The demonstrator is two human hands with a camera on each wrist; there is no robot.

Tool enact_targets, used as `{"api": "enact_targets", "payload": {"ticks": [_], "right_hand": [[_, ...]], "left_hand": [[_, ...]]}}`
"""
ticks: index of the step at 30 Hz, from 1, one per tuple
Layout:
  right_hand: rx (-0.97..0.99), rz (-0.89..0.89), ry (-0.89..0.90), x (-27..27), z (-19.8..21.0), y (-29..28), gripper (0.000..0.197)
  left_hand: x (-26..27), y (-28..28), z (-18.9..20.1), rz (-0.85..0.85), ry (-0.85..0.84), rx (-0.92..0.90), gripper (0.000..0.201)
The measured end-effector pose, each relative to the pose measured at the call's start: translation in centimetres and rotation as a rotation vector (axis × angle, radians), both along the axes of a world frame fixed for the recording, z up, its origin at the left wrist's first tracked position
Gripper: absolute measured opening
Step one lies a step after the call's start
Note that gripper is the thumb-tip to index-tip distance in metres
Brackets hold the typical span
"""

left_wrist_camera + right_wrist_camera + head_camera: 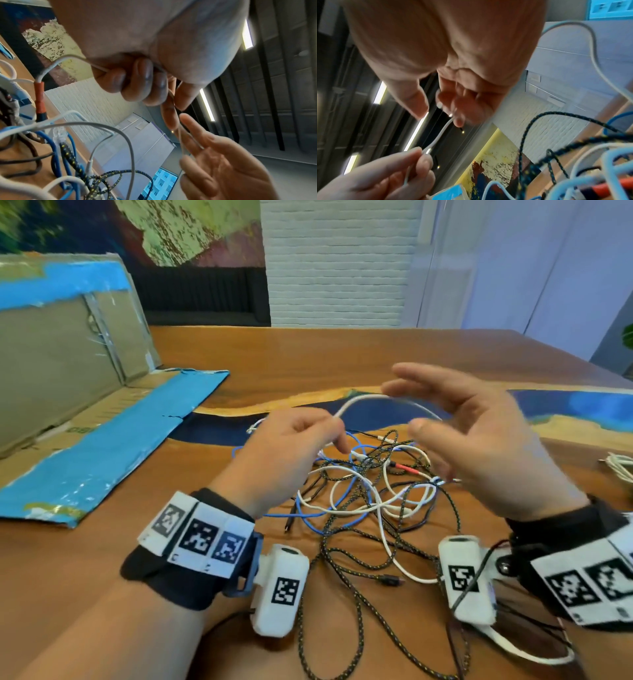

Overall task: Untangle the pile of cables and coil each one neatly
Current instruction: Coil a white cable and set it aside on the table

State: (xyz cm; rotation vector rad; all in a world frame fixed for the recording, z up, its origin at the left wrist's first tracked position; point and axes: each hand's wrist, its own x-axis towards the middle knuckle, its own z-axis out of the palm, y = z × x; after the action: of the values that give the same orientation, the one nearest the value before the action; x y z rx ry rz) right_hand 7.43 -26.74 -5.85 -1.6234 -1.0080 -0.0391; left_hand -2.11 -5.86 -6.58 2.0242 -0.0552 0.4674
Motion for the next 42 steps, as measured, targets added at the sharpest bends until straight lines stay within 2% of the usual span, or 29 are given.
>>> {"api": "enact_targets", "payload": {"ticks": [2, 3, 5, 6, 8, 9, 11, 15, 17, 19, 21, 23, 25, 27, 28, 30, 31, 34, 36, 39, 42], "right_hand": [[-0.207, 0.015, -0.009, -0.2, -0.3, 0.4, 0.046], [-0.246, 0.010, -0.004, -0.2, -0.6, 0.6, 0.037], [-0.127, -0.020, 0.064, 0.3, -0.7, 0.7, 0.011], [0.007, -0.046, 0.142, 0.7, -0.7, 0.5, 0.008], [0.308, -0.086, 0.333, 1.8, -0.1, -0.3, 0.014], [0.390, -0.106, 0.378, 2.3, 0.2, -0.8, 0.016], [0.403, -0.141, 0.389, 3.0, 0.1, -1.3, 0.022], [0.257, -0.284, 0.417, 3.5, -0.8, -0.8, 0.018], [0.293, -0.305, 0.433, 3.4, -0.5, -0.8, 0.025], [0.471, -0.222, 0.413, 2.9, 0.1, -0.9, 0.029], [0.572, -0.032, 0.349, 2.1, 0.5, -0.7, 0.025], [0.459, 0.080, 0.233, 1.3, 0.4, -0.3, 0.028], [0.109, 0.066, 0.068, 0.9, -0.2, 0.1, 0.037], [-0.183, 0.051, 0.035, 0.6, -0.6, 0.3, 0.036], [-0.238, 0.050, 0.067, 0.6, -0.6, 0.3, 0.030], [-0.238, 0.052, 0.089, 0.6, -0.4, 0.2, 0.012], [-0.201, 0.062, 0.082, 0.6, -0.3, 0.1, 0.011], [-0.040, 0.029, 0.137, 0.6, 0.1, -0.4, 0.024], [0.023, -0.008, 0.214, 1.1, -0.3, -0.5, 0.026], [-0.012, -0.048, 0.249, 1.5, -1.0, 0.2, 0.018], [-0.191, 0.007, 0.219, 1.0, -1.1, 0.6, 0.029]], "left_hand": [[-0.3, -0.3, 0.0, -0.097, 0.051, 0.026, 0.034], [-0.5, -0.4, 0.1, -0.124, 0.076, 0.031, 0.034], [-0.6, -0.2, 0.3, -0.139, 0.121, 0.039, 0.037], [-0.5, 0.1, 0.3, -0.112, 0.136, 0.050, 0.041], [-0.2, 1.1, 0.3, 0.021, 0.132, 0.092, 0.049], [-0.1, 1.6, 0.3, 0.096, 0.112, 0.091, 0.050], [0.1, 2.2, 0.3, 0.172, 0.060, 0.003, 0.049], [0.3, 2.1, 0.5, 0.165, 0.039, -0.400, 0.035], [0.1, 2.1, 0.7, 0.155, 0.029, -0.470, 0.031], [-0.1, 2.2, 0.9, 0.132, 0.005, -0.437, 0.031], [-0.4, 1.9, 0.8, 0.079, 0.007, -0.320, 0.031], [-0.8, 0.9, 0.7, -0.017, 0.052, -0.197, 0.028], [-0.9, -0.1, 0.5, -0.123, 0.096, -0.159, 0.027], [-1.0, -0.6, 0.4, -0.213, 0.117, -0.163, 0.028], [-0.9, -0.6, 0.3, -0.244, 0.130, -0.166, 0.030], [-0.8, -0.5, 0.3, -0.275, 0.181, -0.176, 0.035], [-0.8, -0.4, 0.3, -0.280, 0.214, -0.186, 0.037], [-0.8, -0.3, 0.5, -0.290, 0.281, -0.217, 0.043], [-0.9, -0.3, 0.5, -0.280, 0.266, -0.285, 0.043], [-1.1, -0.3, 0.9, -0.323, 0.156, -0.543, 0.033], [-0.9, -0.5, 1.3, -0.342, 0.039, -0.839, 0.037]]}}
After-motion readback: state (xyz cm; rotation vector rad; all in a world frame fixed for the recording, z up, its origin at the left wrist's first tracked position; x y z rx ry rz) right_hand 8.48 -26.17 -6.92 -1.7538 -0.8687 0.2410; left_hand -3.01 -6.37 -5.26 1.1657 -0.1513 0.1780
